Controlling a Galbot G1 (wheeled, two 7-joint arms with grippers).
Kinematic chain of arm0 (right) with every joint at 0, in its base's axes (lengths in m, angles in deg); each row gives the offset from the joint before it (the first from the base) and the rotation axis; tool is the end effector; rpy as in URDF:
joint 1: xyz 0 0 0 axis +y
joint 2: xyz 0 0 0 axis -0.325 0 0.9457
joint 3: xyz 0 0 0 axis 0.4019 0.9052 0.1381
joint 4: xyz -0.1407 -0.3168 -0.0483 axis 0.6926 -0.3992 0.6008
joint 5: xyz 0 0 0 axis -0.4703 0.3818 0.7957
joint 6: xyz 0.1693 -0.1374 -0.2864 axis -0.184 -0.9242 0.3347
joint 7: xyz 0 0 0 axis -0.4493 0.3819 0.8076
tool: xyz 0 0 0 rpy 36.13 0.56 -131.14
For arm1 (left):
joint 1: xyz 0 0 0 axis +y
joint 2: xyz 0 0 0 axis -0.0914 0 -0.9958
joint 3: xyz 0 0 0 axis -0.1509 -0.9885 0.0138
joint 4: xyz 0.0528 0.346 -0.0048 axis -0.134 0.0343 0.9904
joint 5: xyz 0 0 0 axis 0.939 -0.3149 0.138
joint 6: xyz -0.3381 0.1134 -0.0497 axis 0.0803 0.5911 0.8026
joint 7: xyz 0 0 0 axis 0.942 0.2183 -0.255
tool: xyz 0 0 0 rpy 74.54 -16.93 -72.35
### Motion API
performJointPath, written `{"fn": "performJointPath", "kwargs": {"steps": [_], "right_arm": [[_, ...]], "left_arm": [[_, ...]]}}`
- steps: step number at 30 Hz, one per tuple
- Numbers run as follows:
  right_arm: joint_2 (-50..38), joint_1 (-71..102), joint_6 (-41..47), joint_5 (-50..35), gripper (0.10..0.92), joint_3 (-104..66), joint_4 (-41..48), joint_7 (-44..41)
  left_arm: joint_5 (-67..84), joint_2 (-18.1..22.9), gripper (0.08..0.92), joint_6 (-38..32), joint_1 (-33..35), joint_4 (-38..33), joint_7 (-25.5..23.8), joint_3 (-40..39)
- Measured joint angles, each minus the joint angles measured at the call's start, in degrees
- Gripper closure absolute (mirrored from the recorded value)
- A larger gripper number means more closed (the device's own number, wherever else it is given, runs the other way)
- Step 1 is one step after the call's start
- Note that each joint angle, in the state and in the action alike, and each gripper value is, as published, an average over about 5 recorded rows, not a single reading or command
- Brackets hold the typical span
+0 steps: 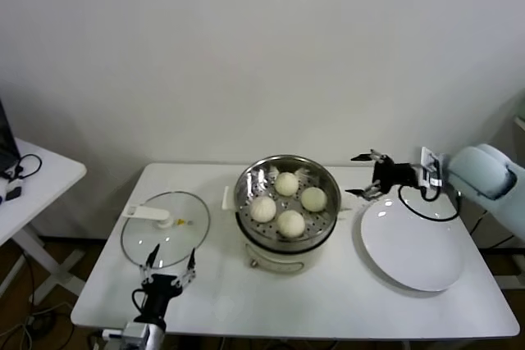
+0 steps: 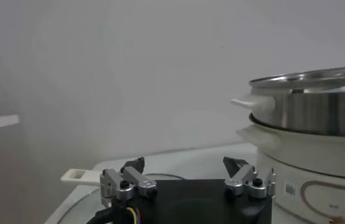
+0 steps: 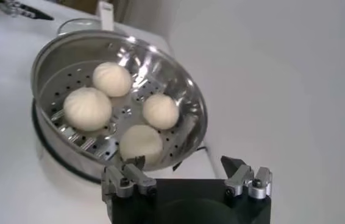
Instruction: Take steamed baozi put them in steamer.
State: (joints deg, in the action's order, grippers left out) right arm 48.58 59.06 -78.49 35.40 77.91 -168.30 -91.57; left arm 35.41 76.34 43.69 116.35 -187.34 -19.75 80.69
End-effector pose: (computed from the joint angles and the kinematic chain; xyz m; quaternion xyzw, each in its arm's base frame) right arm 0.4359 -0.1786 -0.1171 0.4422 -0.7974 0.3772 0.1621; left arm 0.1663 0.0436 -0.3847 -0.0224 -0.9961 -0.0607 0.0593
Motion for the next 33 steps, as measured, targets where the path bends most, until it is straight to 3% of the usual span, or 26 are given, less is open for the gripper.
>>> {"fn": "performJointPath", "kwargs": {"steps": [7,16,24,33], "right_arm": [[5.7,26.6,-1.9,3.7,0.203,-26.8,-6.0,7.3],[20.5,55.6,-8.6,6.2,0.203,-56.4,-12.2,15.4],[34.2,72.8,-15.8,5.2,0.203,-67.4,-13.8,18.4],[44.0,80.1,-21.7,3.1,0.203,-71.0,-13.9,20.0]], "left_arm": [[-0.7,0.9,0.177,-0.1,0.4,-0.6,0.2,-0.1],[-0.3,1.2,0.177,0.8,-0.4,-1.6,0.6,0.6],[0.2,0.9,0.177,1.0,-0.1,-2.0,0.6,1.2],[0.7,0.8,0.177,1.3,0.5,-2.6,0.2,1.8]]}}
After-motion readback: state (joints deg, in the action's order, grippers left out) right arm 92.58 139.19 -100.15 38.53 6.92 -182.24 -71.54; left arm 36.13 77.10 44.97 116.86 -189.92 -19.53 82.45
